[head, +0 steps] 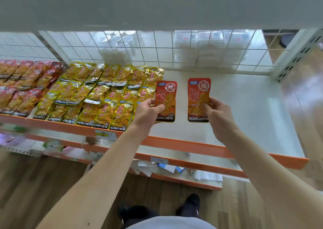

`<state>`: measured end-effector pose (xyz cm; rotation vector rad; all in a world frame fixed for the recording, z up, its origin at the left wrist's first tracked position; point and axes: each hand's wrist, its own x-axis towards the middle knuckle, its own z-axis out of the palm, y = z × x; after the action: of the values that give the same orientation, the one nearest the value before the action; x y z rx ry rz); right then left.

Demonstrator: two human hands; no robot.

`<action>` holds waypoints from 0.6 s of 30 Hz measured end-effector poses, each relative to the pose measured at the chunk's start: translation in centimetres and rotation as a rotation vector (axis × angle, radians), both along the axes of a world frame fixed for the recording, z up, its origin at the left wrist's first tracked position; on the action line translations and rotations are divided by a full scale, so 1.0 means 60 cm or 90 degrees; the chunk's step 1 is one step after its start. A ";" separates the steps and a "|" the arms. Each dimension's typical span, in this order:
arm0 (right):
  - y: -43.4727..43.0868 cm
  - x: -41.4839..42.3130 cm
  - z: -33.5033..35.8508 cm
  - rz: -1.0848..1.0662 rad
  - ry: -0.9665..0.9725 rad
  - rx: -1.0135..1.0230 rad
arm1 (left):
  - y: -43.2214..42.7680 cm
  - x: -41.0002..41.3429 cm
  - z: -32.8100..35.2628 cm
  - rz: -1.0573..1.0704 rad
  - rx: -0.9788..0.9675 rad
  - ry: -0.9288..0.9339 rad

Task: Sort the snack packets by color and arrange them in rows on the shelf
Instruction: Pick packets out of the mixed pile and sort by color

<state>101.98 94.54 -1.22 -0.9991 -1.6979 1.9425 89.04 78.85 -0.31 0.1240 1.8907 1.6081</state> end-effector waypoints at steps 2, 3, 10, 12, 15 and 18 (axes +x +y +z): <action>-0.023 -0.008 0.011 0.003 0.021 -0.047 | -0.030 -0.001 0.007 0.011 0.029 -0.007; -0.034 -0.013 0.018 0.011 0.034 -0.067 | -0.047 -0.003 0.010 0.014 0.040 -0.006; -0.167 -0.081 0.045 0.121 0.080 -0.089 | -0.195 -0.047 0.032 0.060 0.161 -0.042; -0.218 -0.106 0.048 0.142 0.083 -0.100 | -0.247 -0.068 0.042 0.073 0.175 -0.026; -0.291 -0.146 0.054 0.141 0.091 -0.135 | -0.334 -0.099 0.049 0.110 0.180 -0.017; -0.362 -0.189 0.061 0.118 0.105 -0.131 | -0.422 -0.127 0.051 0.136 0.184 0.003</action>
<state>90.66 72.80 2.45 -0.7443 -1.5709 2.2885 81.44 53.52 2.76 0.0486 1.7117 2.0222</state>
